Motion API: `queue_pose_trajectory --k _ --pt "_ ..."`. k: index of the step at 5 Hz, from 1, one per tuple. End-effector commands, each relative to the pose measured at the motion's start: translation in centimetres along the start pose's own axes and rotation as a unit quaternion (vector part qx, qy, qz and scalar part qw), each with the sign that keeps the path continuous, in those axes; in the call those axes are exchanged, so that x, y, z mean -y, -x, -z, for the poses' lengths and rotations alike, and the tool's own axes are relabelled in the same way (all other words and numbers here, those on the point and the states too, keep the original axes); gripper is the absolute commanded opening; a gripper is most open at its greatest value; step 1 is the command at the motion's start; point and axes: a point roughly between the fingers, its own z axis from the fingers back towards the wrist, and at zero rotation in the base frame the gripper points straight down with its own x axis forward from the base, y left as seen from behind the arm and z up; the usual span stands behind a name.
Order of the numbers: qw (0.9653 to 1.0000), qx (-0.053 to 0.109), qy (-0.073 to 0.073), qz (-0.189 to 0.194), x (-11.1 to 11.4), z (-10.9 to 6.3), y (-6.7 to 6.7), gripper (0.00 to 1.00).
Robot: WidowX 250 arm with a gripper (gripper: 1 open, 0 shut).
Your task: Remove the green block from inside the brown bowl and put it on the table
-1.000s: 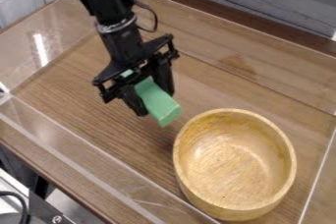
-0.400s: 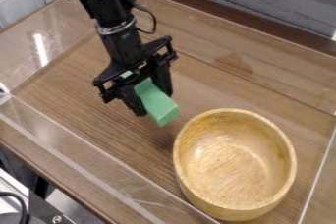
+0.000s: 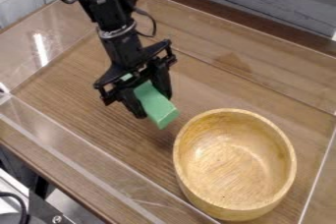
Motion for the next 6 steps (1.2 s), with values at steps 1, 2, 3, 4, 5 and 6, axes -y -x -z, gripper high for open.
queue_pose_trajectory --k 1,2,3,4,5,6 --pt "0.9996 0.019 0.021 0.005 1.0 -1.04 -0.88 0.0" --pt "0.9996 0.018 0.02 0.006 1.01 -0.82 -1.1 0.0" --pt "0.9997 0.017 0.018 0.008 1.02 -0.63 -1.3 0.0" --pt "0.9997 0.016 0.017 0.009 1.0 -0.47 -1.51 0.0" --pt "0.9997 0.014 0.016 0.011 1.01 -0.38 -1.68 0.0" --pt "0.9997 0.013 0.014 0.014 1.03 -0.31 -1.83 0.0"
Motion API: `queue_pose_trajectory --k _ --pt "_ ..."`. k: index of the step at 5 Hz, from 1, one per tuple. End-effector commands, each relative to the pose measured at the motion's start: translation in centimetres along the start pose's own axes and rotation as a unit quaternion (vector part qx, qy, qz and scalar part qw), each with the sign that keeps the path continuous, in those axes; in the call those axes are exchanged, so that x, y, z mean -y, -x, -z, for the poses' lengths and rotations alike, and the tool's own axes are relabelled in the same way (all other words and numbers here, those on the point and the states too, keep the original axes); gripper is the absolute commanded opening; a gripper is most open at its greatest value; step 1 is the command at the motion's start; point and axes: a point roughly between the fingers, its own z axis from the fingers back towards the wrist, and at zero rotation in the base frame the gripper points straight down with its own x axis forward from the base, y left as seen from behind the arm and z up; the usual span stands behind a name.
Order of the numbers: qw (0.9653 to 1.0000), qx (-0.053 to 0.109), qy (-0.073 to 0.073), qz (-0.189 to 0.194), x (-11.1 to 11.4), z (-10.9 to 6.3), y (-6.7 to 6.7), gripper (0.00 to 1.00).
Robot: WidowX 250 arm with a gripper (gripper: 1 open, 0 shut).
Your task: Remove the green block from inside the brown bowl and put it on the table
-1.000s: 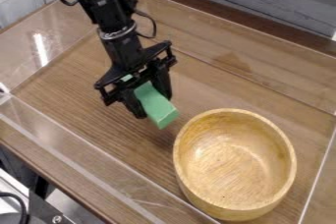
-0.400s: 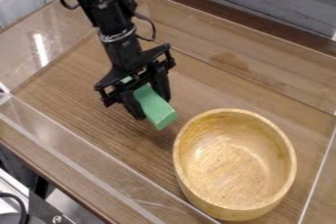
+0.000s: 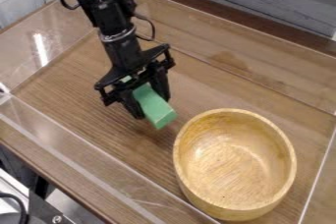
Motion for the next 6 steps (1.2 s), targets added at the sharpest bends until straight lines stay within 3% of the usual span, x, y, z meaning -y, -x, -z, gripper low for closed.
queue_pose_trajectory --k 1,6 --pt "0.9997 0.017 0.019 0.006 0.9 -1.15 -0.83 0.0" --pt "0.9997 0.008 0.007 0.02 0.91 -0.68 -1.36 0.0"
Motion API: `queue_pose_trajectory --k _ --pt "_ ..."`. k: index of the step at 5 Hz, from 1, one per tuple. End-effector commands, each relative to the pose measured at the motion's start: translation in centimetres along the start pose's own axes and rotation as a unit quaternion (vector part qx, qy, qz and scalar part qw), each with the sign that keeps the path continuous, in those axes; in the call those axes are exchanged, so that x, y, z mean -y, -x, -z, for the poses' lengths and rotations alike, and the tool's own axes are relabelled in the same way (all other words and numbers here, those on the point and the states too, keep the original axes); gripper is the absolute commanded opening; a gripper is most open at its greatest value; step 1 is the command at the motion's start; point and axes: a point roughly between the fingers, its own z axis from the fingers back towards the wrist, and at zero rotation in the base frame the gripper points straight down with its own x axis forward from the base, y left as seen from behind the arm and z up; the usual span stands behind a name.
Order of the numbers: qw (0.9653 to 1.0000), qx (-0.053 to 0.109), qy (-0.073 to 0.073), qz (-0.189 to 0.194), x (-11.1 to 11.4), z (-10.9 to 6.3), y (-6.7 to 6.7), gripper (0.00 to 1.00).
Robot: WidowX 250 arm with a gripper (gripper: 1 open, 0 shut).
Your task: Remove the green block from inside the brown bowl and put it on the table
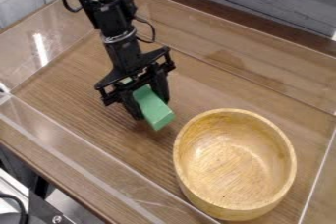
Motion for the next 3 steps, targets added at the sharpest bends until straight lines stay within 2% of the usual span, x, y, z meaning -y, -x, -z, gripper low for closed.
queue_pose_trajectory --k 1,3 --pt "0.9997 0.016 0.014 0.008 0.66 -1.12 -0.74 0.0" --pt "0.9997 0.012 0.009 0.017 0.64 -1.01 -0.87 0.0"
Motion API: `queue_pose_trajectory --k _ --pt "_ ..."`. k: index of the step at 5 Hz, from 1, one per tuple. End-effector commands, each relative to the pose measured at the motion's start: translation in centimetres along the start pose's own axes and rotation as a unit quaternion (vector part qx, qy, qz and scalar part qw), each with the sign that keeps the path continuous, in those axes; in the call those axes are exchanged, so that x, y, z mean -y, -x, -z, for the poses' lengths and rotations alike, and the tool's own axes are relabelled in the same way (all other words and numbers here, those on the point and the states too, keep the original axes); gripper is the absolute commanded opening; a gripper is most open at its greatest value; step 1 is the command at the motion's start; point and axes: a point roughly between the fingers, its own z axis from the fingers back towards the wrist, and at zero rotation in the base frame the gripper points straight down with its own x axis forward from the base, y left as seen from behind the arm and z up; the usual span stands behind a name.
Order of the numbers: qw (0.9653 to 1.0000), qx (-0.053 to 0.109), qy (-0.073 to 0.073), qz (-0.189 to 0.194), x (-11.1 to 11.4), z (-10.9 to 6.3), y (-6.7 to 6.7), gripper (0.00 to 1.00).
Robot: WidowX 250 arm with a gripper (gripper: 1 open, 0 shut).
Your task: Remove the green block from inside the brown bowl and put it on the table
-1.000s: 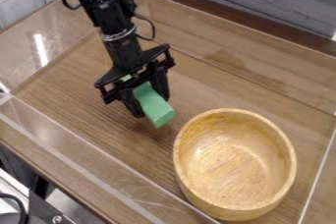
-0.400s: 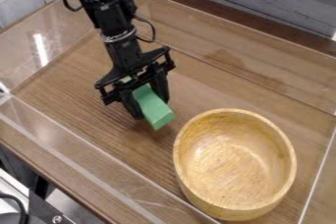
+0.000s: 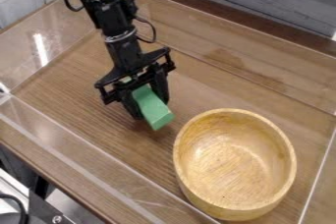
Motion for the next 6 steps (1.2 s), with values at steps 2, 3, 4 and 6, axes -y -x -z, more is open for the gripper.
queue_pose_trajectory --k 2,3,4,6 --pt "0.9997 0.015 0.016 0.006 0.76 -1.03 -0.87 0.0" --pt "0.9997 0.014 0.017 0.004 0.76 -0.86 -0.89 0.0" --pt "0.9997 0.012 0.019 0.001 0.75 -0.69 -0.9 0.0" --pt "0.9997 0.008 0.021 -0.004 0.71 -0.37 -0.91 0.0"
